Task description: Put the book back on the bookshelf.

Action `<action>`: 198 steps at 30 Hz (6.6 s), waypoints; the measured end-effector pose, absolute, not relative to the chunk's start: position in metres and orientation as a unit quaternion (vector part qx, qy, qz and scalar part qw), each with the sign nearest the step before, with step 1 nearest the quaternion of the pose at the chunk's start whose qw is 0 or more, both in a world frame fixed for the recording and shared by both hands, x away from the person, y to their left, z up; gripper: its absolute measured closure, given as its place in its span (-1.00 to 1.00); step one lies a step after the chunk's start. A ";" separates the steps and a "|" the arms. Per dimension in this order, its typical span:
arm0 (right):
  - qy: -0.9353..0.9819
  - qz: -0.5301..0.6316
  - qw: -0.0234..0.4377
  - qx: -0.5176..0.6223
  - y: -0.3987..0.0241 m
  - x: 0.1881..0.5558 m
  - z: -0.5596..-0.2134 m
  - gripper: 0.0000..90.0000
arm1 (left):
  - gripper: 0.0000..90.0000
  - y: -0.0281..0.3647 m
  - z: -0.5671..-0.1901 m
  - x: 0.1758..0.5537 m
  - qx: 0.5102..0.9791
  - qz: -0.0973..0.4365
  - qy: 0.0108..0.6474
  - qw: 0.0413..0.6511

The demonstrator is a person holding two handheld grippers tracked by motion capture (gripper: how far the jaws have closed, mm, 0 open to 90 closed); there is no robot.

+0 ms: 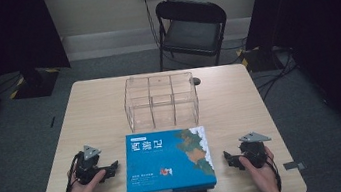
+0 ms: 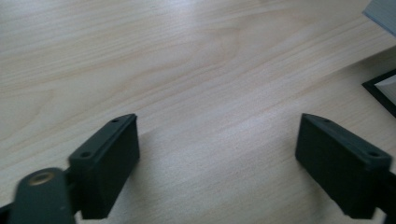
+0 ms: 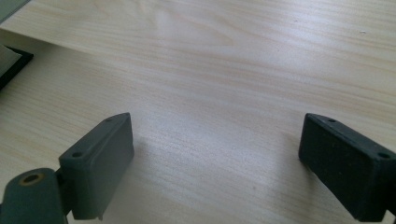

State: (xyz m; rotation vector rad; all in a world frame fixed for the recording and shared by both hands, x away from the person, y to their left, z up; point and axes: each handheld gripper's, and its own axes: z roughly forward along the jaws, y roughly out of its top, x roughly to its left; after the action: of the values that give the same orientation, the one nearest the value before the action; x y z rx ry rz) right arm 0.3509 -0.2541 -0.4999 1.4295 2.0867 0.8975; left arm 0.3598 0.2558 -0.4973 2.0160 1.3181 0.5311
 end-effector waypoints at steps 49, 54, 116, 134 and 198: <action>0.797 0.494 0.104 0.332 -0.151 0.398 -0.418 0.13 | 0.26 0.208 -0.425 0.334 0.744 0.094 0.437 0.497; 0.802 0.487 0.106 0.329 -0.148 0.401 -0.420 0.09 | 0.26 0.207 -0.421 0.335 0.757 0.102 0.427 0.484; 0.813 0.463 0.048 0.349 -0.151 0.376 -0.414 0.14 | 0.27 0.233 -0.435 0.283 0.783 0.076 0.371 0.494; 0.824 0.451 0.073 0.335 -0.157 0.358 -0.412 0.23 | 0.32 0.231 -0.437 0.297 0.774 0.080 0.383 0.497; 0.791 0.466 0.109 0.381 -0.162 0.323 -0.417 -0.04 | -0.16 0.164 -0.424 0.376 0.778 0.041 0.412 0.472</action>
State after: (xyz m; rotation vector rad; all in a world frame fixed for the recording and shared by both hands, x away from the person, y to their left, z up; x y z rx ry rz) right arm 0.3231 -0.1622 -0.4168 1.1215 2.3269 1.3691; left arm 0.3762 0.1642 -0.4236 1.9054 1.0089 0.0994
